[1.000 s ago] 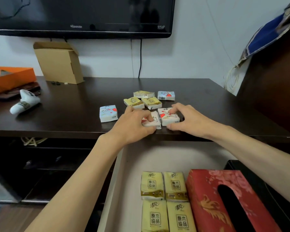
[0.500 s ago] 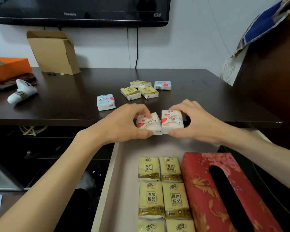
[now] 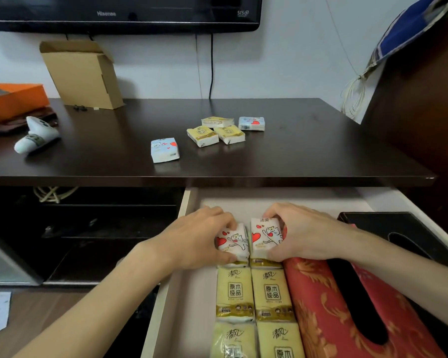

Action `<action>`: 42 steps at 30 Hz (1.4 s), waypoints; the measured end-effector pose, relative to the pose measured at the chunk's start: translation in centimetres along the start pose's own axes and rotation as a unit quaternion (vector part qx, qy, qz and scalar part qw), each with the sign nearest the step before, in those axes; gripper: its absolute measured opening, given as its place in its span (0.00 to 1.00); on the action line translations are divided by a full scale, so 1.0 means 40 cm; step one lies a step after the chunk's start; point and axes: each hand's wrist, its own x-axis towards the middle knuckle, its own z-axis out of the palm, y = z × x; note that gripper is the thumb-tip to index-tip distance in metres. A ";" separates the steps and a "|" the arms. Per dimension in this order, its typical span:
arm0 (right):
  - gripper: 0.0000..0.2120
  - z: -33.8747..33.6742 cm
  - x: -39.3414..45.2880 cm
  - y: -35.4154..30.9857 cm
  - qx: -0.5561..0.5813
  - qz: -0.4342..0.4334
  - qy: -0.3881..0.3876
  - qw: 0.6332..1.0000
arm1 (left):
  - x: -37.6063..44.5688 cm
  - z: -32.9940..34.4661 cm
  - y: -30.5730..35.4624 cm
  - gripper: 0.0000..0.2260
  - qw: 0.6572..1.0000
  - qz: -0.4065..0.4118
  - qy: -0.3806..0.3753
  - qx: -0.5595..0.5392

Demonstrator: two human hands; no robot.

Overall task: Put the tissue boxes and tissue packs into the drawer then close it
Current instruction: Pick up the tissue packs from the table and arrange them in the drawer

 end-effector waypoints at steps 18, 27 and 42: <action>0.08 -0.124 0.113 -0.007 0.170 -0.136 0.262 0.940 | 0.065 -0.164 -0.003 0.11 0.939 -0.006 0.275 -0.207; 0.32 -0.131 0.446 -0.031 0.006 -0.070 0.163 0.984 | 0.328 -0.139 -0.129 0.22 0.965 -0.178 0.183 -0.052; 0.12 -0.131 0.388 0.001 0.223 -0.121 0.193 0.948 | 0.301 -0.138 -0.151 0.17 0.951 -0.151 0.254 -0.087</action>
